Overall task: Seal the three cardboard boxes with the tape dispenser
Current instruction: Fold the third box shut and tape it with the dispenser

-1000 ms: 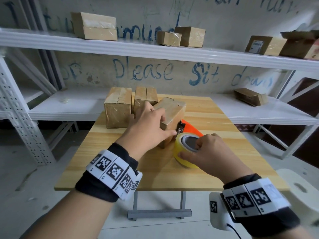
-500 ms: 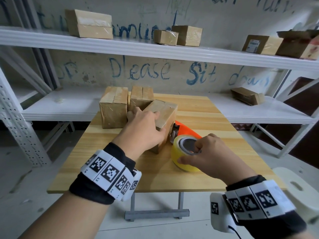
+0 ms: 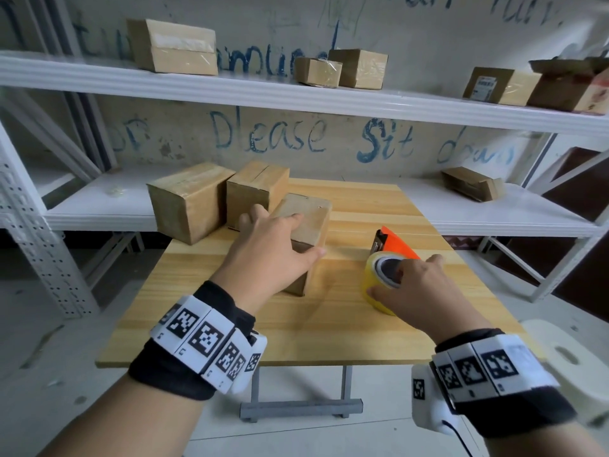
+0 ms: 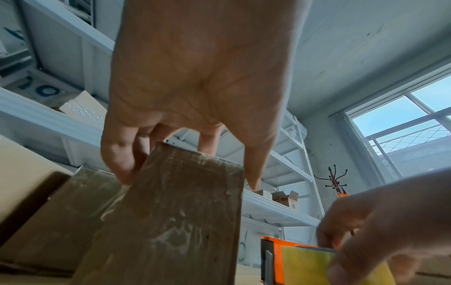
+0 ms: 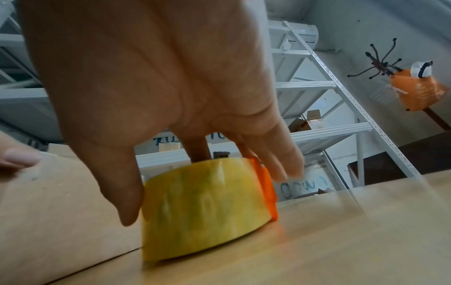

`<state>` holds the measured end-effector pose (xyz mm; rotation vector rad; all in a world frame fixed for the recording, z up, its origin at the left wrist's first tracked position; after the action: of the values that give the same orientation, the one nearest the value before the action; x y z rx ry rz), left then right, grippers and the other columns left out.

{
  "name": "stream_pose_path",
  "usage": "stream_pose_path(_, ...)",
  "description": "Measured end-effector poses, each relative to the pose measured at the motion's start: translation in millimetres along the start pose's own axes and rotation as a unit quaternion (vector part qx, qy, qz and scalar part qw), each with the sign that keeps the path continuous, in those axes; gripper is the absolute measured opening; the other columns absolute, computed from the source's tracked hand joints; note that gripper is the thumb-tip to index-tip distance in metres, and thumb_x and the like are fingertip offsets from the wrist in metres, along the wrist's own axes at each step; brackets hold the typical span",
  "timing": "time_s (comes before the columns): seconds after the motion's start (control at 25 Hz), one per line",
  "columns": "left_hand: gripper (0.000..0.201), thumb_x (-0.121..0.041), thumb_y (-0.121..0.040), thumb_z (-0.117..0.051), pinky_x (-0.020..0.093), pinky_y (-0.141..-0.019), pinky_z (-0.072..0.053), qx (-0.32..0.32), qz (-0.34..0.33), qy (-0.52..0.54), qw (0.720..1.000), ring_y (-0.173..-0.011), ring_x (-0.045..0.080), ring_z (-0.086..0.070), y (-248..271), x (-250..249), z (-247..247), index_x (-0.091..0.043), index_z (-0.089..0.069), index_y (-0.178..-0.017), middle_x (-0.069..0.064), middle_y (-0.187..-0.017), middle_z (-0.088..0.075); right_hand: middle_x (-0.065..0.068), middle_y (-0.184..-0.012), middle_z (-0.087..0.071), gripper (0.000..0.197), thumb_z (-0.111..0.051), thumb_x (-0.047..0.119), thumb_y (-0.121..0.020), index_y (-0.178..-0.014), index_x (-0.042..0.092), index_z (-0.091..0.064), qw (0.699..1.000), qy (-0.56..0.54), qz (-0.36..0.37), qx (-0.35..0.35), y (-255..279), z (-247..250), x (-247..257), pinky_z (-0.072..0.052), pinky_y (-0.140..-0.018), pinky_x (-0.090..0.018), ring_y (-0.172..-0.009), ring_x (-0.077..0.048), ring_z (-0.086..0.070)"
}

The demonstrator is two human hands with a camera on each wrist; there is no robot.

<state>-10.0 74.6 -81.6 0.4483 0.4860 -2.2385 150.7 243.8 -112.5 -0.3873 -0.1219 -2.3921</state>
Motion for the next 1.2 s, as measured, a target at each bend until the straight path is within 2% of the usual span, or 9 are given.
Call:
stream_pose_path(0.12, 0.081, -0.073, -0.085, -0.056, 0.041, -0.095, -0.051, 0.022, -0.011, -0.018, 1.0, -0.135, 0.024, -0.029, 3, -6, -3, -0.04, -0.032, -0.155, 0.002, -0.135, -0.034, -0.009, -0.11, -0.039, 0.06, -0.068, 0.056, -0.076, -0.116, 0.017, -0.047, 0.998, 0.022, 0.036, -0.055, 6, 6, 19, -0.044, -0.096, -0.048, -0.107, -0.035, -0.047)
stream_pose_path(0.24, 0.089, -0.08, -0.084, -0.048, 0.047, -0.102, -0.046, 0.09, 0.002, 0.025, 0.996, -0.145, 0.022, -0.028, 9, -8, 2, -0.041, -0.019, -0.159, -0.004, -0.156, -0.026, -0.01, -0.126, -0.042, 0.082, -0.07, 0.048, -0.078, -0.143, 0.024, -0.027, 0.983, -0.051, 0.157, -0.081, 18, 12, 57, -0.045, -0.096, -0.039, -0.114, -0.033, -0.051)
stream_pose_path(0.36, 0.061, -0.07, -0.094, -0.043, 0.04, -0.095, -0.047, 0.016, 0.026, 0.139, 0.99, -0.13, 0.017, -0.05, 9, 3, 57, -0.035, -0.05, -0.144, -0.006, -0.145, -0.05, -0.011, -0.139, -0.035, 0.09, -0.067, 0.052, -0.082, -0.15, 0.042, -0.009, 0.97, -0.079, 0.221, -0.056, 27, 12, 87, -0.048, -0.092, -0.036, -0.115, -0.032, -0.055)
stream_pose_path(0.52, 0.019, -0.038, -0.098, -0.056, 0.032, -0.072, -0.041, -0.072, 0.089, 0.085, 0.99, -0.082, 0.01, -0.056, -4, 53, 116, -0.024, -0.068, -0.093, -0.01, -0.096, -0.063, -0.006, -0.145, -0.028, 0.062, -0.056, 0.059, -0.089, -0.143, 0.045, -0.03, 0.968, -0.052, 0.245, -0.022, 18, 3, 112, -0.049, -0.097, -0.042, -0.113, -0.032, -0.057)
stream_pose_path(0.68, 0.044, -0.01, -0.093, -0.051, 0.038, -0.085, -0.042, -0.026, 0.089, -0.054, 0.994, -0.113, 0.032, -0.052, -41, 81, 91, -0.017, -0.058, -0.136, 0.013, -0.144, -0.046, -0.004, -0.141, -0.04, 0.05, -0.058, 0.04, -0.094, -0.141, 0.026, -0.047, 0.962, -0.069, 0.261, -0.053, 7, 4, 119, -0.047, -0.096, -0.035, -0.112, -0.025, -0.056)
stream_pose_path(0.8, 0.079, -0.007, -0.083, -0.054, 0.05, -0.104, -0.043, 0.03, 0.109, -0.093, 0.989, -0.127, 0.043, -0.04, -62, 107, 70, -0.034, -0.033, -0.155, 0.018, -0.145, -0.03, -0.004, -0.138, -0.046, 0.044, -0.055, 0.025, -0.095, -0.138, 0.016, -0.052, 0.957, -0.067, 0.274, -0.07, 5, 7, 124, -0.047, -0.097, -0.034, -0.113, -0.025, -0.056)
stream_pose_path(0.88, 0.09, -0.003, -0.079, -0.054, 0.056, -0.112, -0.034, 0.067, 0.114, -0.118, 0.984, -0.136, 0.046, -0.028, -70, 122, 59, -0.044, -0.028, -0.155, 0.018, -0.147, -0.025, -0.006, -0.137, -0.05, 0.04, -0.052, 0.019, -0.096, -0.135, 0.012, -0.054, 0.955, -0.046, 0.283, -0.077, 2, 6, 127, -0.048, -0.098, -0.036, -0.115, -0.027, -0.057)
stream_pose_path(1.0, 0.086, -0.001, -0.084, -0.054, 0.052, -0.103, -0.041, 0.001, 0.125, -0.141, 0.982, -0.129, 0.041, -0.026, -74, 132, 63, -0.026, -0.02, -0.159, 0.013, -0.14, -0.029, -0.009, -0.136, -0.053, 0.039, -0.047, 0.01, -0.095, -0.133, 0.008, -0.054, 0.957, -0.004, 0.282, -0.072, -9, 4, 130, -0.046, -0.097, -0.035, -0.117, -0.029, -0.056)
stream_pose_path(1.2, 0.044, 0.005, -0.086, -0.046, 0.046, -0.095, -0.046, -0.083, 0.039, -0.177, 0.98, -0.117, 0.035, -0.033, -81, 120, 69, -0.008, -0.058, -0.126, 0.011, -0.128, -0.044, -0.008, -0.106, -0.064, 0.031, -0.04, -0.001, -0.091, -0.112, 0.009, -0.062, 0.966, 0.034, 0.247, -0.063, -37, 5, 130, -0.044, -0.067, -0.03, -0.084, -0.026, -0.059)
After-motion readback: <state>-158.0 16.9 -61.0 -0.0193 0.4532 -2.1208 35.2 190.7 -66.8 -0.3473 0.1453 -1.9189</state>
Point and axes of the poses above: each hand's wrist, its own y-axis away from the middle knuckle, its own z-axis out of the back of the hand, x = y × z, the point moved 8 cm from there along -y, towards the middle knuckle
